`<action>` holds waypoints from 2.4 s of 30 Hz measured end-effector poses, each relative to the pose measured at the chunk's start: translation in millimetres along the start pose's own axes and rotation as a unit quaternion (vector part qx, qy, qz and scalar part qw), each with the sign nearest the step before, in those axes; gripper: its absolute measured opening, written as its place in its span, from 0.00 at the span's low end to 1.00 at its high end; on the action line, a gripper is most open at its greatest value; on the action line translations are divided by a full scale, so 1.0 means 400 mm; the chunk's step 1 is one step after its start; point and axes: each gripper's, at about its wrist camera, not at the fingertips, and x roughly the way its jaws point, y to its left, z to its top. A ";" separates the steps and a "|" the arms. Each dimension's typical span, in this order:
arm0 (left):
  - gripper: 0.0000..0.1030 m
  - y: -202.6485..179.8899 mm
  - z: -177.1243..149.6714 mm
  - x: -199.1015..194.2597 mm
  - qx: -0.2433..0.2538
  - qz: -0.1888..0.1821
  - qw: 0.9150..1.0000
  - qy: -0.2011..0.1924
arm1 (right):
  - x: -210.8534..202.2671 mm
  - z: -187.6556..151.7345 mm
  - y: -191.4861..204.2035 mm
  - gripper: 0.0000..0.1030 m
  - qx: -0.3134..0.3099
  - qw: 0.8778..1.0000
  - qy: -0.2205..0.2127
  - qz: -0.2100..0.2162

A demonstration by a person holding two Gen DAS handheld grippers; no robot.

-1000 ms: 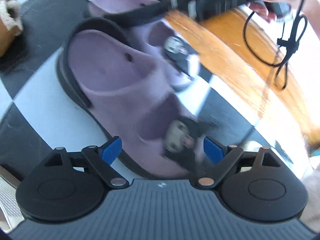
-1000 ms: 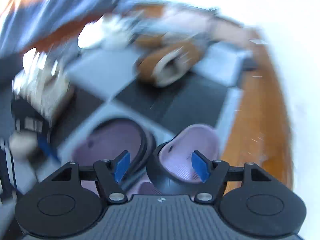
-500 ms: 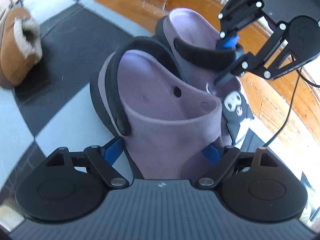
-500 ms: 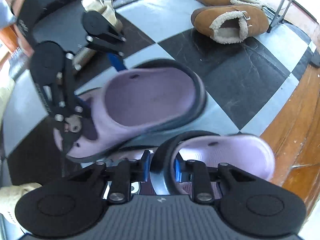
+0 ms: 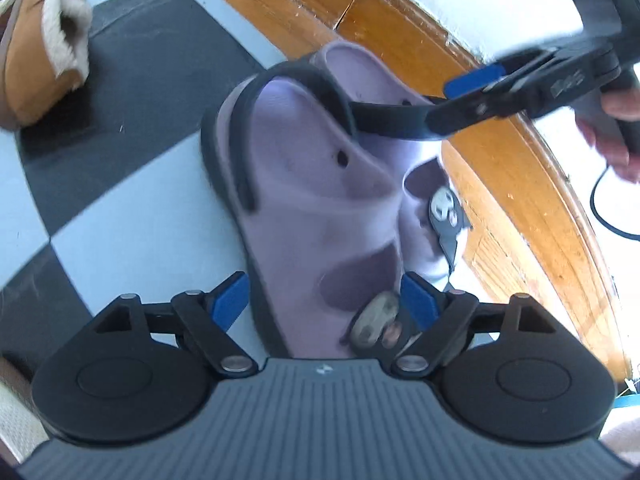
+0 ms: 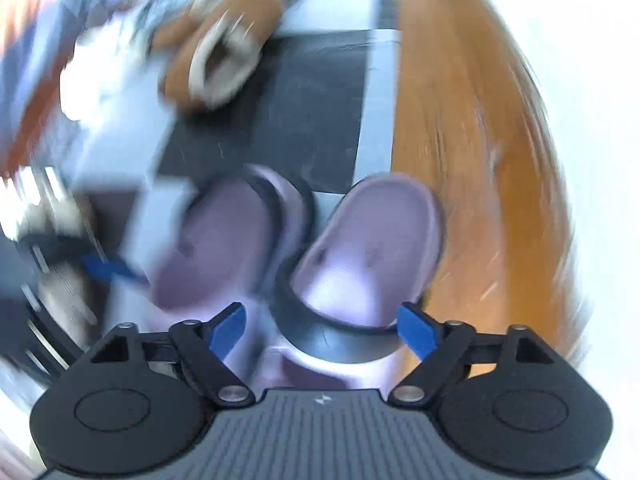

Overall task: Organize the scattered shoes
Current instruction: 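Regrasp the purple clog by its strap with the right tool, align, release, then grasp a brown suede slipper by its heel collar with the left tool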

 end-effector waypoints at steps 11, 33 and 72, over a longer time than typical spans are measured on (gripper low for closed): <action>0.91 -0.063 0.018 0.096 0.033 -0.030 0.999 0.031 | 0.150 -0.156 0.010 0.97 -0.033 0.994 -0.004 -0.100; 0.90 0.053 0.032 -0.076 -0.021 0.101 0.992 0.068 | -0.174 0.028 0.203 0.96 -0.005 0.997 -0.081 -0.009; 0.95 0.432 0.407 -0.140 -0.161 0.221 0.951 -0.146 | 0.161 0.352 0.077 0.80 0.361 0.903 0.054 0.226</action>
